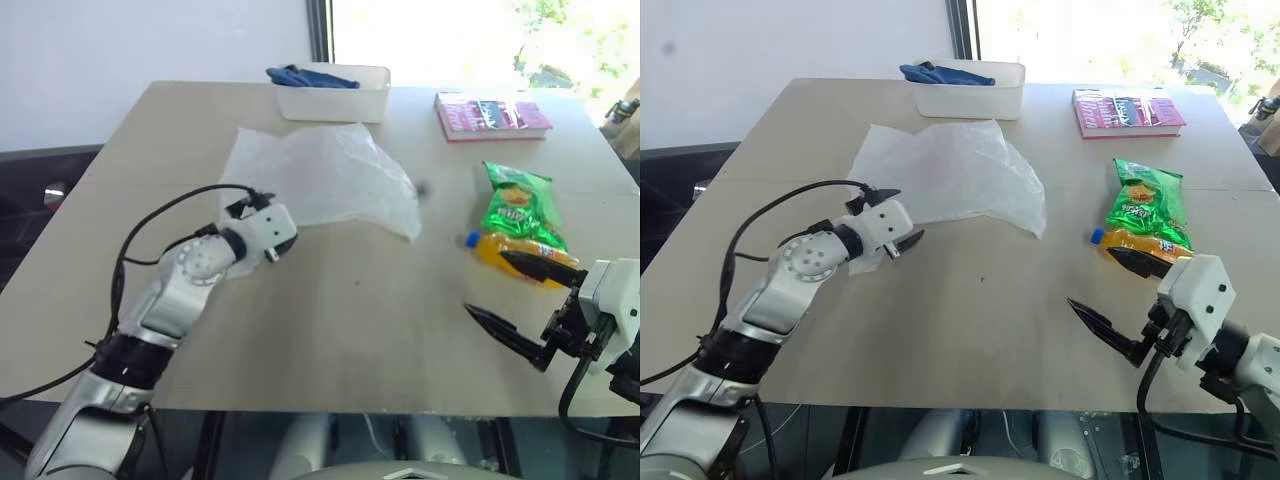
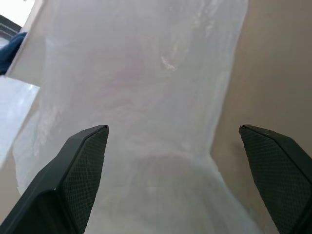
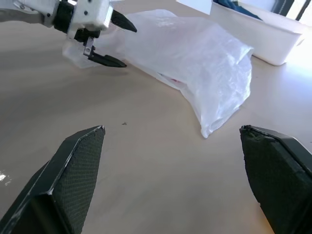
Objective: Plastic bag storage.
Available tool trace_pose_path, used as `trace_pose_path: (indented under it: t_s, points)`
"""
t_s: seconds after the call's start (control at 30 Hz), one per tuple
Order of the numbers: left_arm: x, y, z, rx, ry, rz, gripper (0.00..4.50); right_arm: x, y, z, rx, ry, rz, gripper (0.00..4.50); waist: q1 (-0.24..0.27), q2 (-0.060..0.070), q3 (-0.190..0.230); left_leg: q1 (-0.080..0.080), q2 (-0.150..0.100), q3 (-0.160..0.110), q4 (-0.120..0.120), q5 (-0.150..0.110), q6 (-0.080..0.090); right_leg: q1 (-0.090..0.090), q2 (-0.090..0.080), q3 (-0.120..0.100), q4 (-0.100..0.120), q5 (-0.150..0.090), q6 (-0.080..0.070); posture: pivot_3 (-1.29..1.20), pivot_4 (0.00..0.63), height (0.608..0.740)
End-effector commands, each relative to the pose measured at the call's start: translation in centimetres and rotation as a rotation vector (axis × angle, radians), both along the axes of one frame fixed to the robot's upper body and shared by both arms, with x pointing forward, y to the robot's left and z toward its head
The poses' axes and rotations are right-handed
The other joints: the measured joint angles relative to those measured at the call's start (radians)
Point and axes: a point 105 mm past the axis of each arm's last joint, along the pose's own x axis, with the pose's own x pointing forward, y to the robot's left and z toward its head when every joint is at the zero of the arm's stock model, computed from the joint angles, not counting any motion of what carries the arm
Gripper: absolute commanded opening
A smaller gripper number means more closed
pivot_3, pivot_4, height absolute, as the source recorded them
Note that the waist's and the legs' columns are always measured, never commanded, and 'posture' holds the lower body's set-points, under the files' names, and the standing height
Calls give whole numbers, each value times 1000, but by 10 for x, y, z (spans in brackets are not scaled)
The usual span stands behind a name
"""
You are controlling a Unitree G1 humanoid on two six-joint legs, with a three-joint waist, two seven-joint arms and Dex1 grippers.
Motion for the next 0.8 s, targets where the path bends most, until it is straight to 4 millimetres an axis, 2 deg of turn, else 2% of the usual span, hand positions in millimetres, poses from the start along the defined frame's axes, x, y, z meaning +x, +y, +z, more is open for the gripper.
trace_pose_path:
  t_s: [0.03, 0.07, 0.1, 0.13, 0.27, 0.33, 0.4, 0.47, 0.6, 0.7, 0.8]
  points:
    - [11, 0, 4, 83, -92, -12, 4437, -2, 1, 7, -4, -46, -7, 4500, -1, 0, 0, 0, 0, 0, 0, 0, 0, 0, 0, 0, 0, 0, 0, 0, 150, 740]
    - [14, 1, 4, 102, -114, -14, 4437, -1, 0, 7, -5, -45, -15, 4500, 0, 0, 0, 0, 0, 0, 0, 0, 0, 0, 0, 0, 0, 0, 0, 0, 150, 740]
    - [15, 2, 5, 116, -129, -17, 3910, -1, -1, 6, -6, -46, -19, 4500, -1, 0, 0, 0, 0, 0, 0, 0, 0, 0, 0, 0, 0, 0, 0, 0, 150, 740]
    - [17, 2, 6, 124, -146, -20, 3662, -1, -1, 6, -7, -45, -22, 4500, -1, 0, 0, -1, 0, 0, 0, 0, 0, -1, 0, 0, 0, 0, 0, 0, 150, 740]
    - [22, -7, 27, 36, -211, -38, 1770, 1, -6, 2, -13, -49, -53, 4500, 4, -1, 1, -2, 0, 0, 1, 0, 0, -1, 0, 0, 0, 0, 0, 0, 150, 740]
    - [22, -8, 39, -48, -206, -38, 1055, 0, -6, 0, -17, -50, -61, 4500, 4, -1, 1, -2, 0, -1, 2, 0, 0, -1, 0, -1, 0, 0, 0, 0, 150, 740]
    - [22, -8, 45, -174, -162, -33, 57, 0, -7, -2, -27, -52, -70, 4500, 2, -1, 1, -2, 0, -1, 2, 0, 0, -1, -1, -1, 1, 0, 0, 0, 150, 740]
    - [21, -8, 48, -275, -108, -32, 20, 0, -6, -4, -32, -52, -74, 4500, -1, -1, 1, -2, 0, -1, 2, 0, 0, -1, -1, -1, 1, 0, 0, 0, 150, 740]
    - [14, -12, 60, -635, 158, -11, 20, 5, -6, -12, -86, -49, -95, 4500, -3, -1, 1, -2, 0, -1, 3, 0, -1, -1, 0, -1, 2, 0, 0, 0, 150, 740]
    - [4, -23, 66, -680, 253, -42, 20, 11, -6, -14, -112, -69, -113, 4500, -3, -1, 1, -2, 0, -1, 4, 0, -1, -1, 1, -1, 2, 0, 0, 0, 150, 740]
    - [-10, -42, 67, -615, 285, -114, 20, 11, -2, -16, -114, -72, -100, 4500, -3, -1, 1, -2, 0, -1, 4, 0, -1, -1, 1, -1, 2, 0, 0, 0, 150, 740]
